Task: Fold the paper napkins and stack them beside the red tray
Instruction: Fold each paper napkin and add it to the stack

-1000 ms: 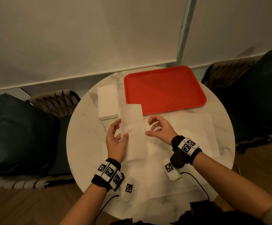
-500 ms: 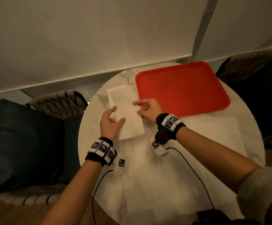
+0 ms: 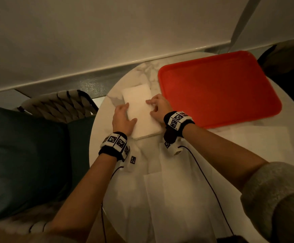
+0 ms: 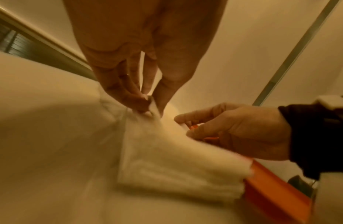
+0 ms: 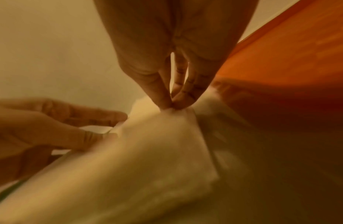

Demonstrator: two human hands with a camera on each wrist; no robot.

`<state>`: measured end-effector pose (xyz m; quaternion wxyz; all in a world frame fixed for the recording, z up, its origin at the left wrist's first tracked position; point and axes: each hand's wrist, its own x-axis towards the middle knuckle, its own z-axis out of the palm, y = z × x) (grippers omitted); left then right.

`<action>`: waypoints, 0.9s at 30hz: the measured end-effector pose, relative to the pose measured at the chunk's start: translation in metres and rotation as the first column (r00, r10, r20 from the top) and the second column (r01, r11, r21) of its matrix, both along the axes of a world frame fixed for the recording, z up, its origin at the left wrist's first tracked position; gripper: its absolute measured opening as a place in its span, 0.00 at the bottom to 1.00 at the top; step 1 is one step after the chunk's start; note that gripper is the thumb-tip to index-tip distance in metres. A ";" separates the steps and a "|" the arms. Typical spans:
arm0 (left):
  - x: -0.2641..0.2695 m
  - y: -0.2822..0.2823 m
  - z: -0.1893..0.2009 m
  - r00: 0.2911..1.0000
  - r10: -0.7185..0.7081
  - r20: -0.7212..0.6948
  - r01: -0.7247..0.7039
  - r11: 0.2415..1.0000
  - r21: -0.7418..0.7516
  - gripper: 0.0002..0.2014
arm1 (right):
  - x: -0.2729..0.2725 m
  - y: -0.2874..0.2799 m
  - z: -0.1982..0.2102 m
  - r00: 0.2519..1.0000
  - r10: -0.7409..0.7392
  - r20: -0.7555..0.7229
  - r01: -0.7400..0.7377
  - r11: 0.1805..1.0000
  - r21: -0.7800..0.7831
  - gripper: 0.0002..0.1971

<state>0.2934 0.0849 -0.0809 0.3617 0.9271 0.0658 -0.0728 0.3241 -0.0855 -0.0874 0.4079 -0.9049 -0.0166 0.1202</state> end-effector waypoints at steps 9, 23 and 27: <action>-0.031 -0.013 0.004 0.998 0.032 -0.053 -0.023 0.987 0.157 0.32 | -0.028 -0.030 0.019 1.000 -0.009 0.001 0.009 1.000 -0.005 0.24; -0.211 -0.097 -0.020 0.998 -0.065 0.008 0.062 0.980 0.190 0.33 | -0.211 -0.173 0.025 0.985 -0.099 -0.138 0.076 0.984 -0.164 0.21; -0.230 -0.112 -0.025 1.000 -0.011 -0.010 0.013 0.971 0.239 0.40 | -0.255 -0.192 0.005 0.980 -0.075 -0.182 0.027 0.967 -0.254 0.26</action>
